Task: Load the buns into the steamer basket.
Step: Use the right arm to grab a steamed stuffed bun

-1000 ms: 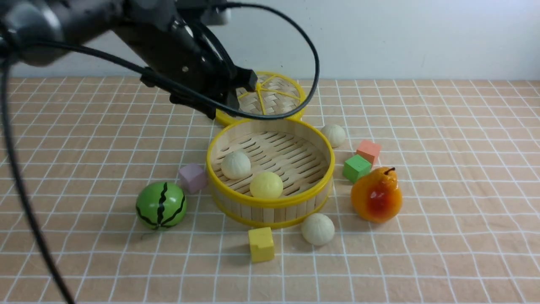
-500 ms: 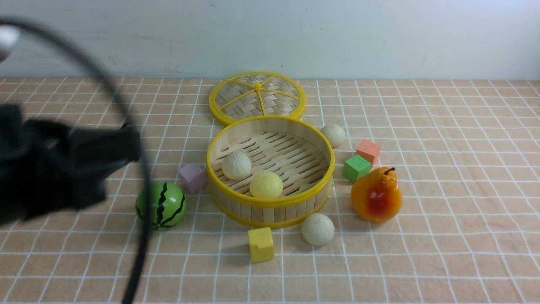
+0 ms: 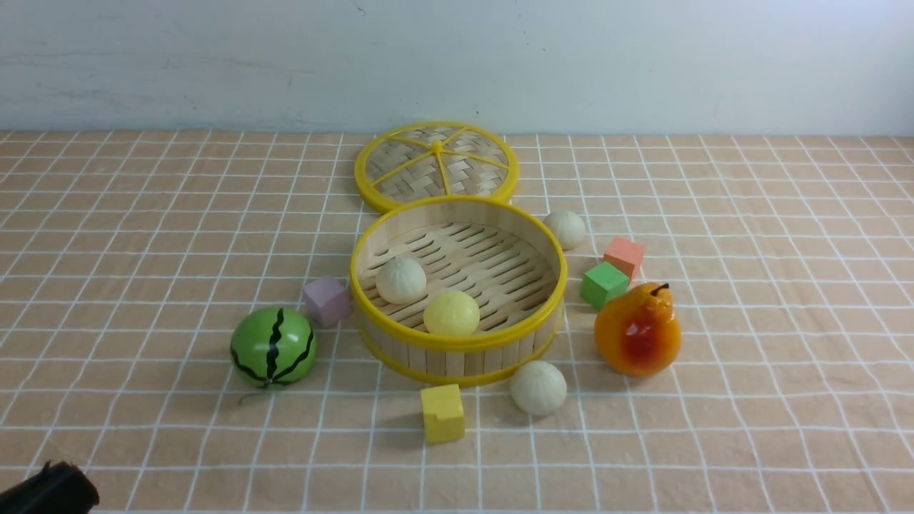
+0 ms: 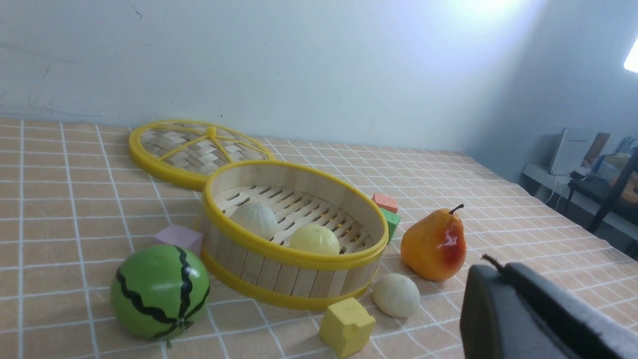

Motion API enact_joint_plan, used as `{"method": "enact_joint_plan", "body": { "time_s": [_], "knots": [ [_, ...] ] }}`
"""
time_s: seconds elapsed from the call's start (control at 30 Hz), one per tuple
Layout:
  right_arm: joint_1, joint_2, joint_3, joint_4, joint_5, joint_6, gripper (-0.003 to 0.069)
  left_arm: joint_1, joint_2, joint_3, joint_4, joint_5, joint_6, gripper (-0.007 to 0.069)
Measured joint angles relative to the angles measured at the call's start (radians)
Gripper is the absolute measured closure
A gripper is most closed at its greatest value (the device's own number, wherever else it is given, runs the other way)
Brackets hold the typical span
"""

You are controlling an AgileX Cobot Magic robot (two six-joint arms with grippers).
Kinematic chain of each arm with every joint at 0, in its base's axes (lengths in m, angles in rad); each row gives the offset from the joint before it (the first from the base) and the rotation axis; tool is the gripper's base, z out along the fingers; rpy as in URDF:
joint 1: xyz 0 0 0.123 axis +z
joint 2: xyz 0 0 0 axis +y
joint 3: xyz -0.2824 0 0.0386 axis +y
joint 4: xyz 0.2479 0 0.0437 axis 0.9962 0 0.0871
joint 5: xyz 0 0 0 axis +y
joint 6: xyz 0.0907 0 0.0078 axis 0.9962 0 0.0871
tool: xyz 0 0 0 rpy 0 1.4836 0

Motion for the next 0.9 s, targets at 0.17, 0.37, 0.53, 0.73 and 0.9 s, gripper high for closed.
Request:
{"method": "enact_joint_plan", "body": {
  "time_s": [0.17, 0.37, 0.53, 0.73, 0.9],
  "knots": [
    [0.000, 0.047, -0.108, 0.064, 0.196, -0.059, 0.0452, 0.000, -0.002, 0.014, -0.001, 0.002, 0.000, 0.0638],
    [0.000, 0.430, -0.476, -0.115, 0.659, -0.212, 0.0598, 0.000, -0.002, 0.014, -0.002, 0.001, 0.000, 0.0638],
    [0.013, 0.908, -0.806, -0.355, 0.906, -0.239, 0.0659, 0.000, -0.002, 0.014, -0.002, 0.001, 0.000, 0.0638],
    [0.271, 1.239, -0.995, -0.550, 0.897, -0.104, 0.0659, 0.000, -0.002, 0.014, -0.002, 0.001, 0.000, 0.0638],
    [0.500, 1.433, -1.125, -0.728, 0.886, 0.006, 0.0654, 0.000, -0.002, 0.014, -0.002, 0.000, 0.000, 0.0638]
  ]
}}
